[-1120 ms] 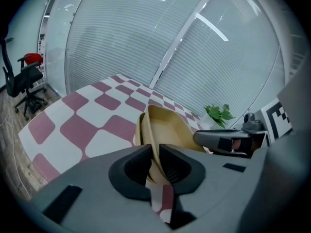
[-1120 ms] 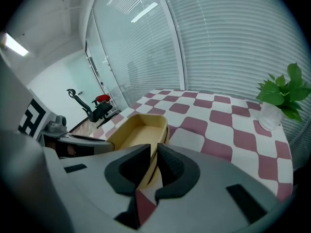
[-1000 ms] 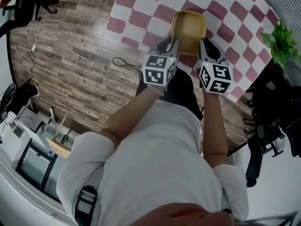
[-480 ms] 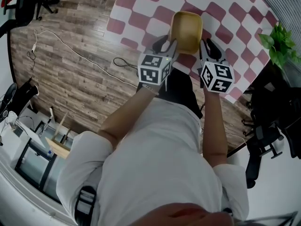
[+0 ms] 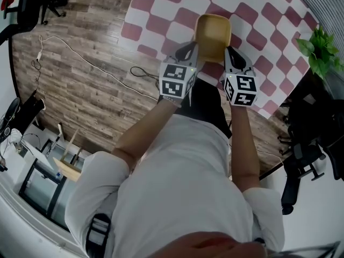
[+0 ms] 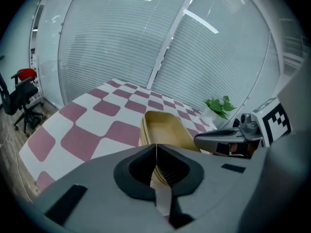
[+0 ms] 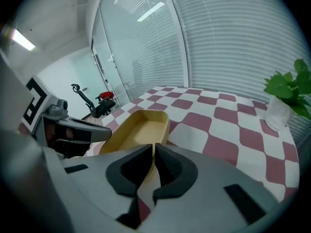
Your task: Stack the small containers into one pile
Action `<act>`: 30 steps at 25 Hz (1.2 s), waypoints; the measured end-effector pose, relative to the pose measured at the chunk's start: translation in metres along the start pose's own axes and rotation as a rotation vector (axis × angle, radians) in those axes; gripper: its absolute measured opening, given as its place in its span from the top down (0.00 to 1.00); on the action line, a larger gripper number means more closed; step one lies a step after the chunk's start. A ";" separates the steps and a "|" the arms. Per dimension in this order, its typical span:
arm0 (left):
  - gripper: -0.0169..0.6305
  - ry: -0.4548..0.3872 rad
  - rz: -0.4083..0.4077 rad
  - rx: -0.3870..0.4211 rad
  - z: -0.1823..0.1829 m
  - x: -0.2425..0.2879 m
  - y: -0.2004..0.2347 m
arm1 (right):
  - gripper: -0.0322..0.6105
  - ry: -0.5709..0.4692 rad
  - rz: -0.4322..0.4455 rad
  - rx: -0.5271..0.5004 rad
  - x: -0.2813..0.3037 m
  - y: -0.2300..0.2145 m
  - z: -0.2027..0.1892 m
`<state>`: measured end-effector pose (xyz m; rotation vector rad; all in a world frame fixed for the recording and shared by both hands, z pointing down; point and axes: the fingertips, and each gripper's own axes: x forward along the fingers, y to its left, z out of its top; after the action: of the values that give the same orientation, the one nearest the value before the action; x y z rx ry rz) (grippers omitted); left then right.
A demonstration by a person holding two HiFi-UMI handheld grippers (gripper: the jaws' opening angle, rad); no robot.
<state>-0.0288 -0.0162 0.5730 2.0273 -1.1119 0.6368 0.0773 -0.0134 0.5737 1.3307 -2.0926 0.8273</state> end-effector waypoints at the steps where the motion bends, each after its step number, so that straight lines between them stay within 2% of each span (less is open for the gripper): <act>1: 0.92 0.001 -0.002 0.004 -0.002 0.002 0.002 | 0.88 -0.007 -0.004 0.004 0.001 -0.001 -0.002; 8: 0.92 0.009 -0.022 0.020 0.004 -0.008 -0.001 | 0.88 -0.043 -0.014 0.003 -0.013 -0.001 0.006; 13: 0.92 -0.028 -0.080 0.107 0.033 -0.043 -0.027 | 0.89 -0.147 -0.037 -0.033 -0.066 0.000 0.042; 19: 0.92 -0.168 -0.208 0.257 0.080 -0.088 -0.081 | 0.89 -0.270 -0.044 -0.066 -0.123 0.015 0.088; 23: 0.92 -0.263 -0.297 0.319 0.113 -0.112 -0.121 | 0.89 -0.366 -0.051 -0.075 -0.161 0.025 0.121; 26: 0.92 -0.323 -0.352 0.342 0.141 -0.136 -0.144 | 0.89 -0.419 -0.060 -0.090 -0.191 0.029 0.146; 30: 0.92 -0.382 -0.430 0.331 0.170 -0.173 -0.173 | 0.89 -0.477 -0.068 -0.120 -0.229 0.033 0.173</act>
<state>0.0454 -0.0004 0.2851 2.6498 -0.7597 0.2245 0.1163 0.0087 0.2885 1.6429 -2.3878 0.3693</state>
